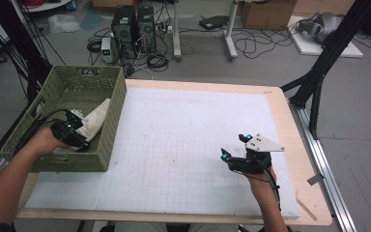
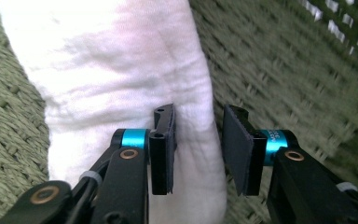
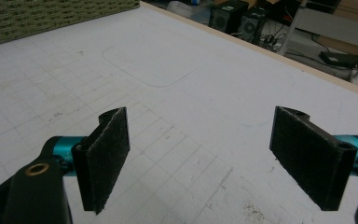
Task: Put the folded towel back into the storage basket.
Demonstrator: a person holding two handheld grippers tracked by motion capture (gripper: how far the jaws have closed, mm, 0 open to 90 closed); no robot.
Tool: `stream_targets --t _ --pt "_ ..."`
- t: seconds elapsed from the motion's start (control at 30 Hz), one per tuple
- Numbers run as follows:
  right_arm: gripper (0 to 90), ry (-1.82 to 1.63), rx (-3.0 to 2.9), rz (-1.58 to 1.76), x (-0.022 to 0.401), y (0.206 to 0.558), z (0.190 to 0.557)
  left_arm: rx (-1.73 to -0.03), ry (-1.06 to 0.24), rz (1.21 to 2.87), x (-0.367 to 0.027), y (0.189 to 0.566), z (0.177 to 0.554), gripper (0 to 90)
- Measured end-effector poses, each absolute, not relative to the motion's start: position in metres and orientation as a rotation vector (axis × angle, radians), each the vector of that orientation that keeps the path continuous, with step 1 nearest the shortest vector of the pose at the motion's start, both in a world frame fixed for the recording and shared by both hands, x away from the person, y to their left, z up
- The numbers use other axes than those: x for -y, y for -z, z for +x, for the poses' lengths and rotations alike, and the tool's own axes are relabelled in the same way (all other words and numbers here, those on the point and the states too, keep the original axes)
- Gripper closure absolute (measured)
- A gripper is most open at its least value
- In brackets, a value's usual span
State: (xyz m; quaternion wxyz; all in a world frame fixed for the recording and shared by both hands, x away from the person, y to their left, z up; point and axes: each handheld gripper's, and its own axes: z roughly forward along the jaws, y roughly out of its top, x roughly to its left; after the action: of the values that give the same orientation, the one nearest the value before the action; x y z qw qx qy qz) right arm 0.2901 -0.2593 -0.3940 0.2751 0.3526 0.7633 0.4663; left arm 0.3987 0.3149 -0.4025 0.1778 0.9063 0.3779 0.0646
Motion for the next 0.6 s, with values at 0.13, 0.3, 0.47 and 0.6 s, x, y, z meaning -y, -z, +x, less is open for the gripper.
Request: stream_targets --t 0.13,0.3,0.47,0.6 --pt "19.3 -1.259 -2.050 0.948 0.259 0.394 0.290 -1.056 -0.215 2.513 -0.317 0.397 0.397 54.7" --pt "19.3 -1.259 -2.045 0.942 0.260 0.393 0.290 -1.091 -0.212 2.356 -0.327 0.387 0.397 47.7" --pt "19.3 -1.259 -2.046 0.945 0.260 0.393 0.290 -1.089 -0.247 2.277 -0.331 0.380 0.396 45.4" --pt "19.3 -1.263 -2.044 0.949 0.260 0.392 0.289 -1.085 -0.311 2.193 -0.335 0.372 0.393 42.1"
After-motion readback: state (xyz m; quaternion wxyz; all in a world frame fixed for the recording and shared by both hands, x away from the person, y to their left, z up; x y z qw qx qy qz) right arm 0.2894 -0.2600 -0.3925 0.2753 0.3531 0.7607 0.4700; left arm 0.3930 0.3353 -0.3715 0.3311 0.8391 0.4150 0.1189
